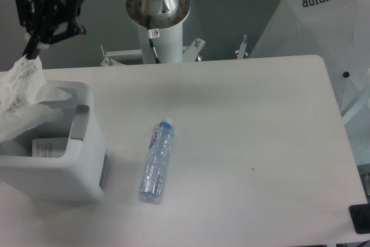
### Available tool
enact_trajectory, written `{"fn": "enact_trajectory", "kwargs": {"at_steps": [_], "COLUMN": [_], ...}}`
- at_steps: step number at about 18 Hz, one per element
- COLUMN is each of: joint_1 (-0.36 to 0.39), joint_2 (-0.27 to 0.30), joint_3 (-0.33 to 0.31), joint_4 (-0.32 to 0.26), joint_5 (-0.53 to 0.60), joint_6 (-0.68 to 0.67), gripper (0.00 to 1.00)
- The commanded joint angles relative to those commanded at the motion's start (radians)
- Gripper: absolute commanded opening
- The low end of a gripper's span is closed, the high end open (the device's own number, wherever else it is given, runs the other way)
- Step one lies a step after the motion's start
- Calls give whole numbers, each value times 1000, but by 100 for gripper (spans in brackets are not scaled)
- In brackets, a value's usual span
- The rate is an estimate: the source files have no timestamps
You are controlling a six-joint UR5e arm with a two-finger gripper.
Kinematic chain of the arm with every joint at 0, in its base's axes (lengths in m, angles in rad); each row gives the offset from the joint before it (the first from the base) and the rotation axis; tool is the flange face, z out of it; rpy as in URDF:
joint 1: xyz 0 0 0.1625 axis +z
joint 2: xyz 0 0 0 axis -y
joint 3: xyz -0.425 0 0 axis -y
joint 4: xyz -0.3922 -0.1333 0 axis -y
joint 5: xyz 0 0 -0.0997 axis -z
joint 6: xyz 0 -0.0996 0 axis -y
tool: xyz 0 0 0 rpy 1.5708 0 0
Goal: Place the trash in the trash can
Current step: 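Open the gripper to drop the bag into the bin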
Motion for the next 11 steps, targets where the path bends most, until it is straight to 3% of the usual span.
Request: {"fn": "enact_trajectory", "kwargs": {"at_steps": [4, 5, 7, 9, 11], "joint_1": [-6, -6, -6, -5, -3], "joint_2": [-11, -14, -21, -25, -29], "joint_3": [-11, -12, -11, -6, 3], "joint_4": [0, 0, 2, 9, 26], "joint_5": [2, 2, 2, 2, 3], "joint_6": [-2, -2, 2, 6, 0], "gripper": [6, 13, 36, 81, 93]}}
